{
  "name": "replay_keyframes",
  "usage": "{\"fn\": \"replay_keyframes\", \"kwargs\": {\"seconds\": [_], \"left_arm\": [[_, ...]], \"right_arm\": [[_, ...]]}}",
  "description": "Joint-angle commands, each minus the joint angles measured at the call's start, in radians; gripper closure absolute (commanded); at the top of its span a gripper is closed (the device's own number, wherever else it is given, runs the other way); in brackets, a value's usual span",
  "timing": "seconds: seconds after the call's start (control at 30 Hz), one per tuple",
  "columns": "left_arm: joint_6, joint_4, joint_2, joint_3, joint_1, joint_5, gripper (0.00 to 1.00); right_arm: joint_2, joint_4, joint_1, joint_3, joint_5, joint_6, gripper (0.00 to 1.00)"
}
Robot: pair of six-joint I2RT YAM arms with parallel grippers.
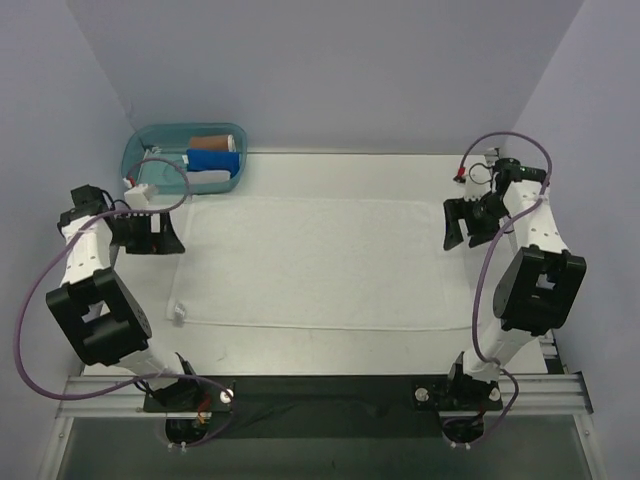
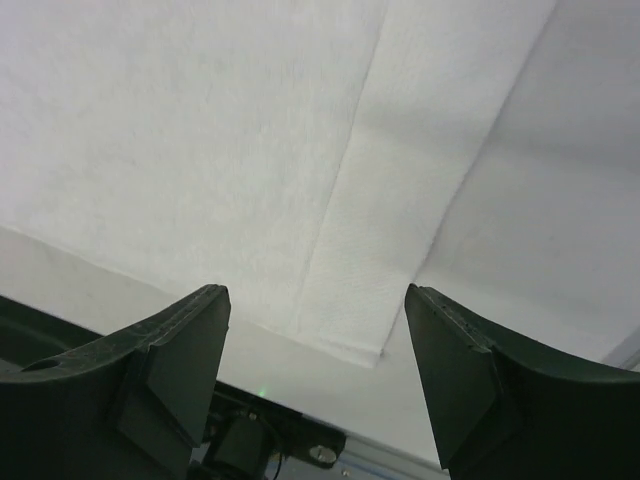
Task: Roll the towels
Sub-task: Fold the towel
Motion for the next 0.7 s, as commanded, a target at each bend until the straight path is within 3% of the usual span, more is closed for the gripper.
{"fn": "replay_keyframes", "kwargs": {"seconds": [0.0,0.2,0.3,0.47,0.67], "left_arm": [[-0.276,0.351,-0.009,0.049,0.003,0.153,0.03],[-0.614,0.886,0.117,0.029,-0.086,-0.032,0.11],[-0.665,1.025,0.194,0.047,-0.152,-0.103,0.18],[-0.657,1.036,0.330,0.119,-0.254,-0.235,0.34],[-0.596,0.986,0.433,0.176,-0.279,-0.322,0.49]], "right_arm": [[0.064,-0.017,-0.004,0.159,-0.074,0.074,0.27],[0.351,0.050,-0.016,0.521,-0.030,0.243,0.32],[0.436,0.087,-0.017,0.644,-0.027,0.320,0.35],[0.565,0.137,-0.016,0.736,-0.037,0.387,0.42],[0.621,0.153,-0.002,0.739,-0.033,0.397,0.51]]}}
